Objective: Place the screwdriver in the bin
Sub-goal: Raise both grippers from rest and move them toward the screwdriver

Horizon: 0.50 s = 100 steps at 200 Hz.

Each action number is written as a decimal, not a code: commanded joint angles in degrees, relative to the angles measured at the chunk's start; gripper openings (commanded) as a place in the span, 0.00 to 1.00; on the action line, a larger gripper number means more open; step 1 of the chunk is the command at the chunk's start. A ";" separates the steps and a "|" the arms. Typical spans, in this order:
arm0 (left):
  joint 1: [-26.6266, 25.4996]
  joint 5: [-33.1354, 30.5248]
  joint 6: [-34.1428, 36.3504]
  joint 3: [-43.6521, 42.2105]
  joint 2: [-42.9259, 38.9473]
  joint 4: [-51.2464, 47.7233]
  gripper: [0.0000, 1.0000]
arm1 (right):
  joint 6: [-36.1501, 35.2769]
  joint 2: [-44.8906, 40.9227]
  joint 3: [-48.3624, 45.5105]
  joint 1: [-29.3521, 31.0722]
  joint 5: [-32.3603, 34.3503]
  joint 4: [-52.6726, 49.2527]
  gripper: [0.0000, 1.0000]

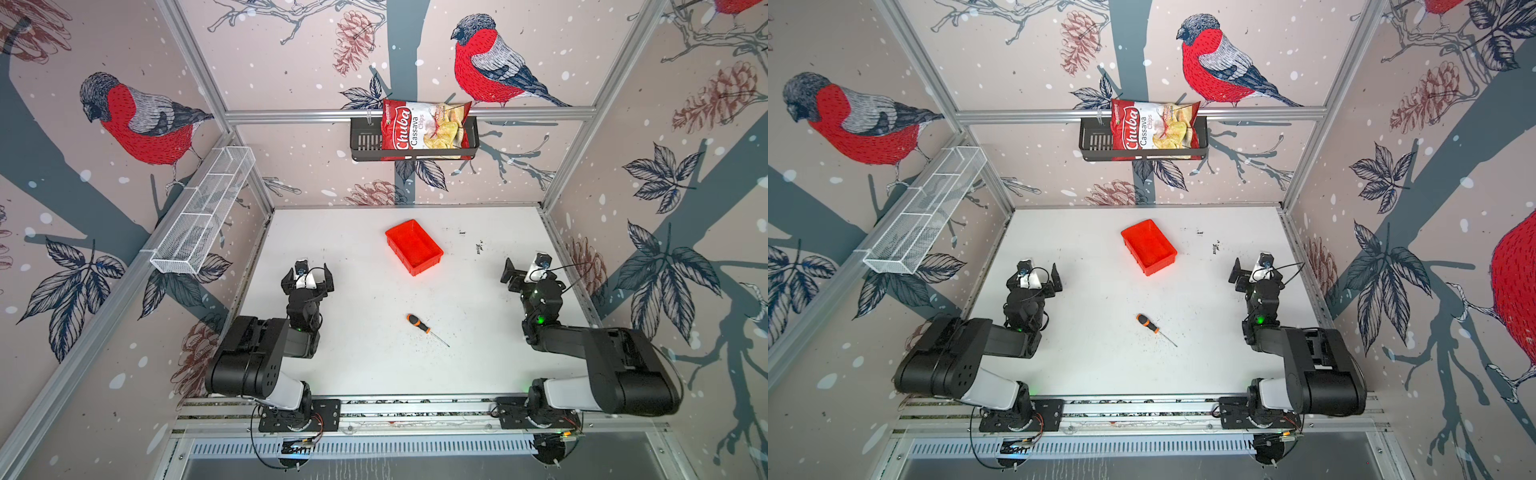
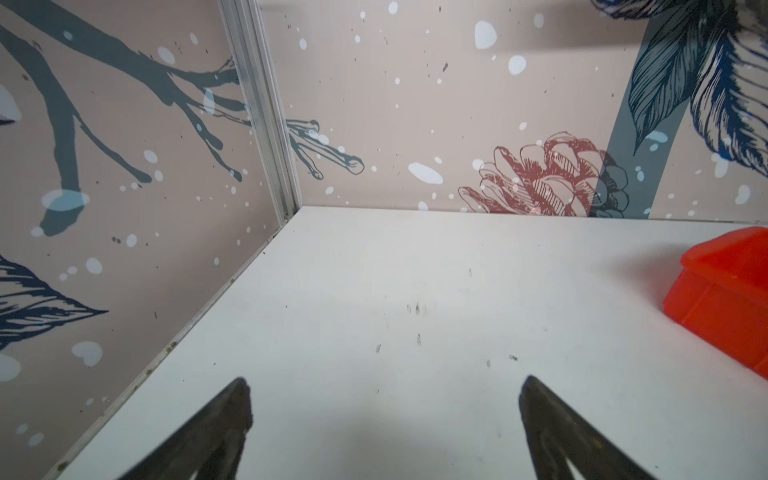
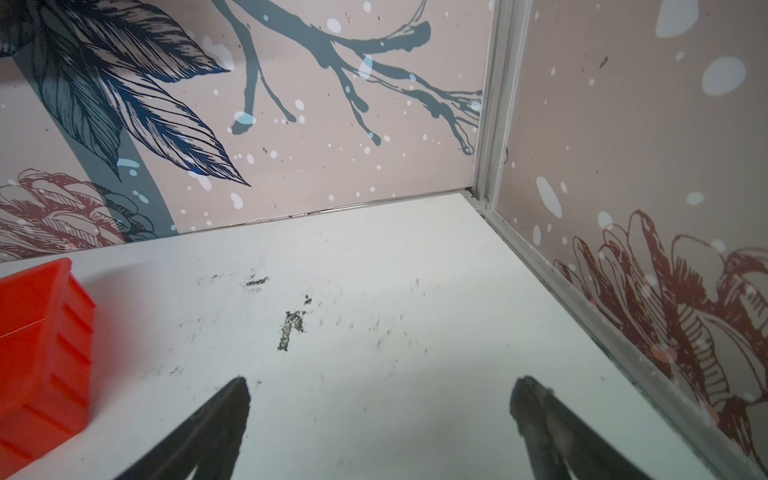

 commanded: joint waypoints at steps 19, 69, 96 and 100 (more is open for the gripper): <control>-1.02 4.34 2.49 0.95 -7.70 -9.56 0.99 | -5.36 -6.99 1.92 4.20 -1.85 -12.50 0.99; -5.21 14.19 9.45 2.35 -16.81 -21.80 0.99 | -2.20 -14.26 6.14 9.13 -4.45 -27.40 1.00; -6.09 23.83 13.63 3.33 -21.93 -30.32 0.99 | -2.38 -16.58 7.97 12.72 -4.68 -32.39 1.00; -6.26 24.87 14.10 3.54 -22.71 -31.72 0.99 | -2.44 -16.88 8.17 13.31 -4.77 -33.05 1.00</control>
